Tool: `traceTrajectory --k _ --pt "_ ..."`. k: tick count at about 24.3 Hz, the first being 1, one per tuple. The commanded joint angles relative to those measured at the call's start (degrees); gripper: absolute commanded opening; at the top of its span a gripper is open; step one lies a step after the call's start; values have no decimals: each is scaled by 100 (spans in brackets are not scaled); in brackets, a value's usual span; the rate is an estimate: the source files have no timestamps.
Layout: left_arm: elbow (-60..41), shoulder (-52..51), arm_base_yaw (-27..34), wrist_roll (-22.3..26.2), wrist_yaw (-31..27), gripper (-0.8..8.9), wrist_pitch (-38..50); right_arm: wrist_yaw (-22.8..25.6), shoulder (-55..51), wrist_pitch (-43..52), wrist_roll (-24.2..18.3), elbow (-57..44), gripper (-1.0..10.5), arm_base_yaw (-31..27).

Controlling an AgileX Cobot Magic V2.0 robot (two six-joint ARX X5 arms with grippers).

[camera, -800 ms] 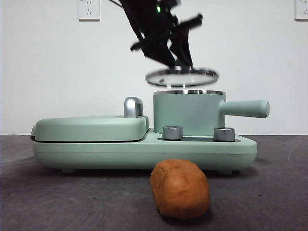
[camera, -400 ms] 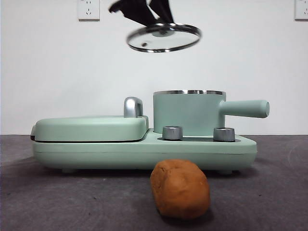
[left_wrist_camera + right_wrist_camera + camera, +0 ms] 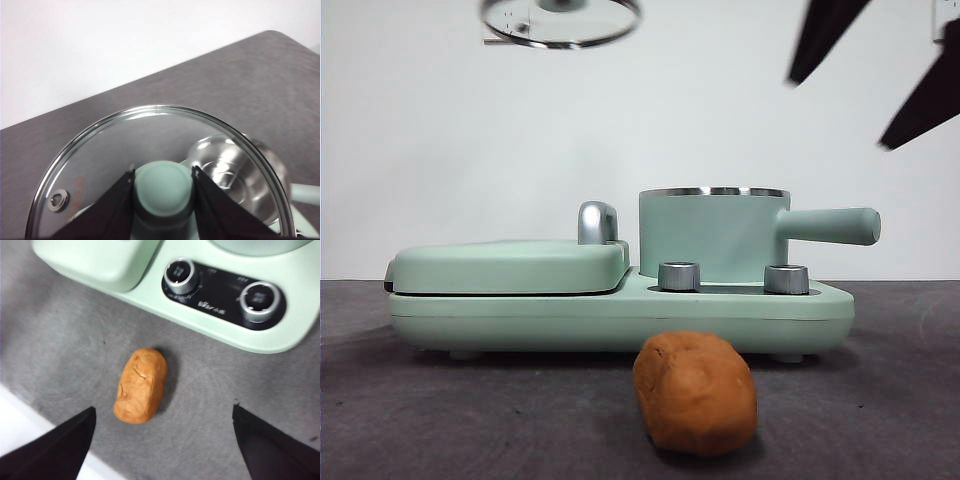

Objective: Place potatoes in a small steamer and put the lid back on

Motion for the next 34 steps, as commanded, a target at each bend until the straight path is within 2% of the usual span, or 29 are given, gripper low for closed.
traceTrajectory --k 1,5,8,12,21,22,25,27,31,34 --pt "153 -101 153 79 -11 49 -42 203 619 35 426 286 434 402" --pt "153 -229 391 79 -11 49 -195 391 1370 37 688 555 434 828" --pt "153 -258 503 79 -11 49 -208 601 1836 42 734 680 434 1071" --pt "151 -256 553 76 -11 49 -319 632 2448 223 756 697 434 1322" --pt "151 -256 551 79 -11 49 -413 525 3600 616 745 697 432 1416" --pt "151 -256 553 79 -11 48 -411 442 3663 649 743 697 404 1414" --pt "151 -256 553 79 -11 45 -411 365 3781 715 645 697 225 1403" --pt "151 -256 551 79 -11 44 -413 186 3849 765 557 697 157 1384" --pt "151 -256 590 81 -11 23 -413 -260 3799 529 476 955 150 1217" --pt "151 -256 627 81 -11 23 -411 -247 3799 -297 59 1757 150 870"
